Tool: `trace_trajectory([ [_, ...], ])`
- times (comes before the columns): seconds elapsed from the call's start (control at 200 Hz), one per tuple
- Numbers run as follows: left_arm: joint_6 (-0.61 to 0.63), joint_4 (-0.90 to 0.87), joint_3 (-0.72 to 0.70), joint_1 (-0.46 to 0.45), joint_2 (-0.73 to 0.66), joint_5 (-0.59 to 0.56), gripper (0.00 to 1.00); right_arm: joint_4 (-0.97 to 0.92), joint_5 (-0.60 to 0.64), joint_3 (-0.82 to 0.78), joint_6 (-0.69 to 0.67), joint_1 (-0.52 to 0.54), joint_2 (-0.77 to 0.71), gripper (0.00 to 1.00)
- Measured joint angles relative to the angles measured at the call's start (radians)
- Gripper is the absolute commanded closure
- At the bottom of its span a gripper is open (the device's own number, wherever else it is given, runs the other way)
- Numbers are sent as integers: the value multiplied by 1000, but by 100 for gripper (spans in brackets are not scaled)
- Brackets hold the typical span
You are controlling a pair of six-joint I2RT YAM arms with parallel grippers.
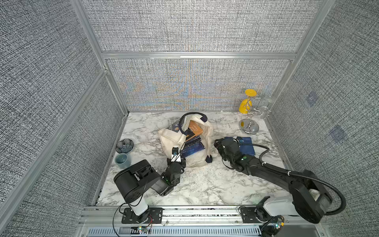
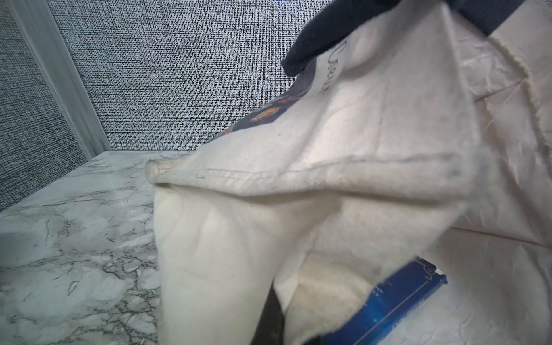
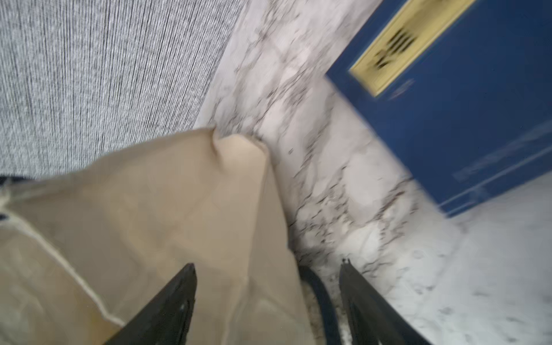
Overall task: Take out the books from the canvas bag
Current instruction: Pick up the book from the canvas bag.
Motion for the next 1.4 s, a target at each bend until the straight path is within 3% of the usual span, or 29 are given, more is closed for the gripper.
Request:
trace_trajectory([
  [0.25,11,-1,-4,0,-13,-1,100,58,-63,158,-75,114,137,27],
  [0.565,11,-2,-7,0,-30,-1,100,35,58,218,-179,243,60,27],
  [1.201,12,-13,-21,0,-56,0,100,57,0,398,-96,190,385,32],
  [1.401,16,-13,-21,0,-56,0,100,74,-48,450,-66,144,486,41],
])
